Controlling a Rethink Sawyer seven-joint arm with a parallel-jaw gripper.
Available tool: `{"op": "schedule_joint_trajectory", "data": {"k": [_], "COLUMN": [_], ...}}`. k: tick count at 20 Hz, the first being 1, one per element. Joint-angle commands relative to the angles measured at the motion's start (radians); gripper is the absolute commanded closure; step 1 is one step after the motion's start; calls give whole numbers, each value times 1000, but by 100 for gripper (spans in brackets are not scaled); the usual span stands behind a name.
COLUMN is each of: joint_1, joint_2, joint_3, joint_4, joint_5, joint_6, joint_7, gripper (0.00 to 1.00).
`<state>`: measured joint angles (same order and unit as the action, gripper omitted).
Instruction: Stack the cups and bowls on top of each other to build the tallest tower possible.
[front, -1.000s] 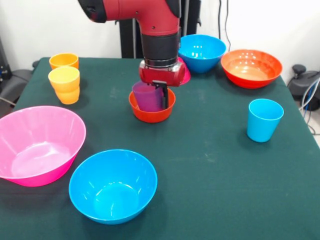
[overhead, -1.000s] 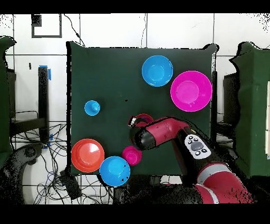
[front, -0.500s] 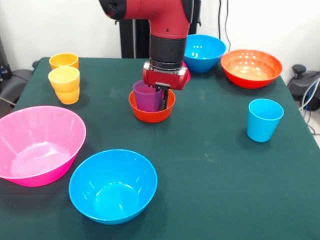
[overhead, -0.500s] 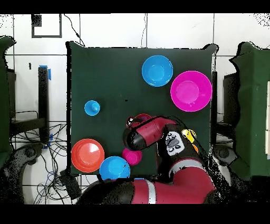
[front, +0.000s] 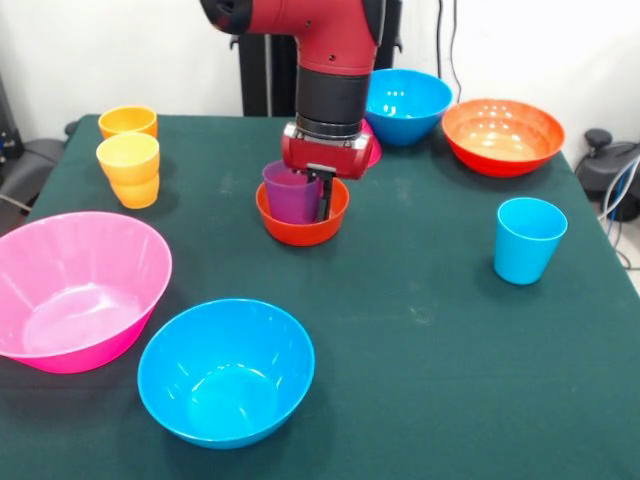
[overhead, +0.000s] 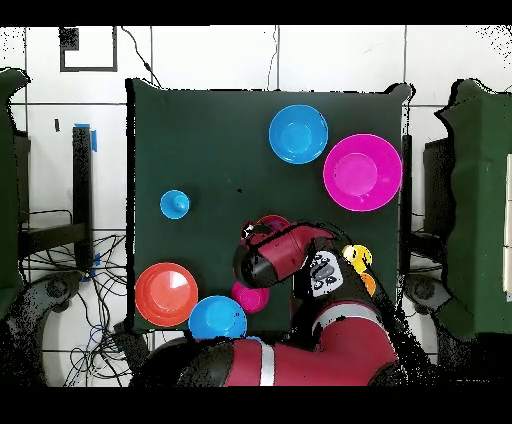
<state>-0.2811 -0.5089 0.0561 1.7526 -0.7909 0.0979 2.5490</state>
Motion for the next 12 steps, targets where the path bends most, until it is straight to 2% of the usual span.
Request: {"op": "schedule_joint_trajectory", "data": {"k": [1, 7, 12], "joint_1": [-12, -19, 6], "joint_2": [203, 200, 207], "joint_3": [-40, -36, -63], "joint_4": [-109, -103, -113], "joint_5": [-13, -7, -4], "joint_6": [-27, -28, -52], "joint_7": [36, 25, 29], "gripper": [100, 100, 100]}}
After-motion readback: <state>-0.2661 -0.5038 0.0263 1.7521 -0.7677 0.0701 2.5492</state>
